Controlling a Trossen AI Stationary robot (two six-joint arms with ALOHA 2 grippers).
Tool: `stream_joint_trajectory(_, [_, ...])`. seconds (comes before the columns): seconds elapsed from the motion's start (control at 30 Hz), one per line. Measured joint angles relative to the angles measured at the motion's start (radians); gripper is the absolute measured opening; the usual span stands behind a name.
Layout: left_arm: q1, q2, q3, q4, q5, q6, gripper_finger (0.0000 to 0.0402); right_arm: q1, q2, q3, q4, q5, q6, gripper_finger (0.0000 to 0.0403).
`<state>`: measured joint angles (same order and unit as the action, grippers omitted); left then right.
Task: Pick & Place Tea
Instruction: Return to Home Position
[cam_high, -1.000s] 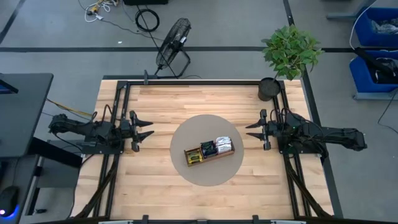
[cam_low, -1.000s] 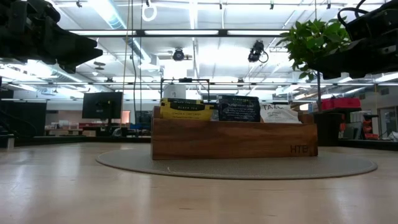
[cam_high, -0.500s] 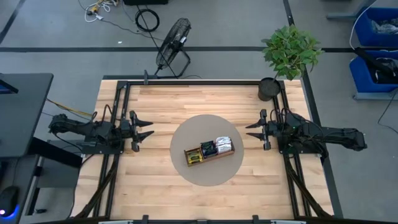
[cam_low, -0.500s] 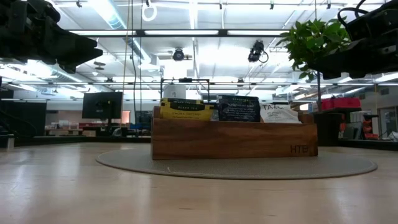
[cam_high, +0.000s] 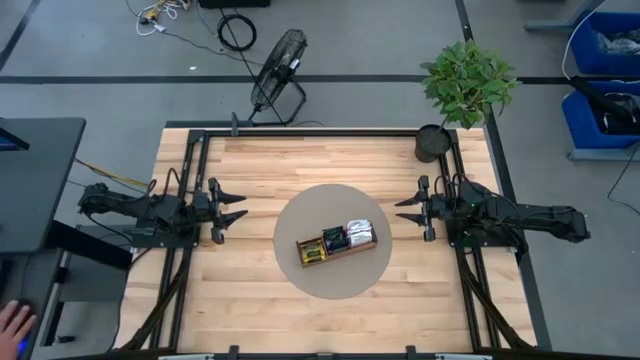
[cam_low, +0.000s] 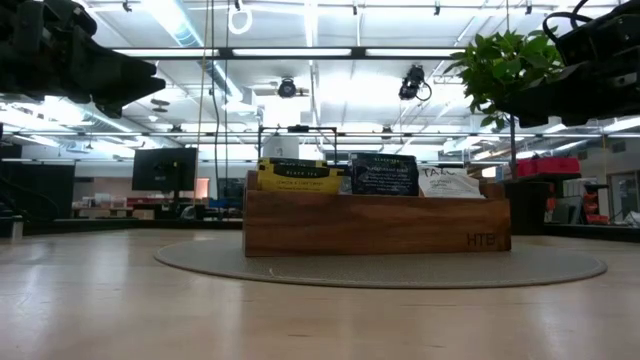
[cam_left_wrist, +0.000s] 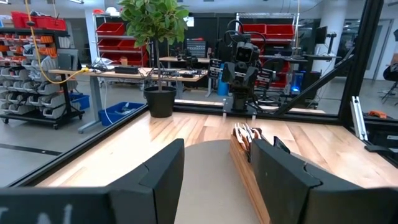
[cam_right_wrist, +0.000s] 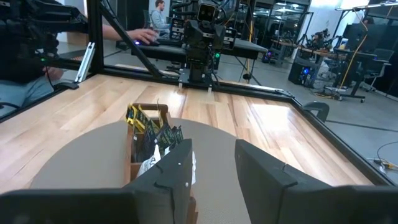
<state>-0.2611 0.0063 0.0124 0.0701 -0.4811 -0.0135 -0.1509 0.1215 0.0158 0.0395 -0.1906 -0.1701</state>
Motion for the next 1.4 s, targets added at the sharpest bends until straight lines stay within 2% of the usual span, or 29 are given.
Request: stream_joint_trajectory(1.4, [0.000,0.000,-0.002,0.036,0.000,0.000,0.0193,0.000,0.000,0.000,0.000,0.000,0.000,0.0130])
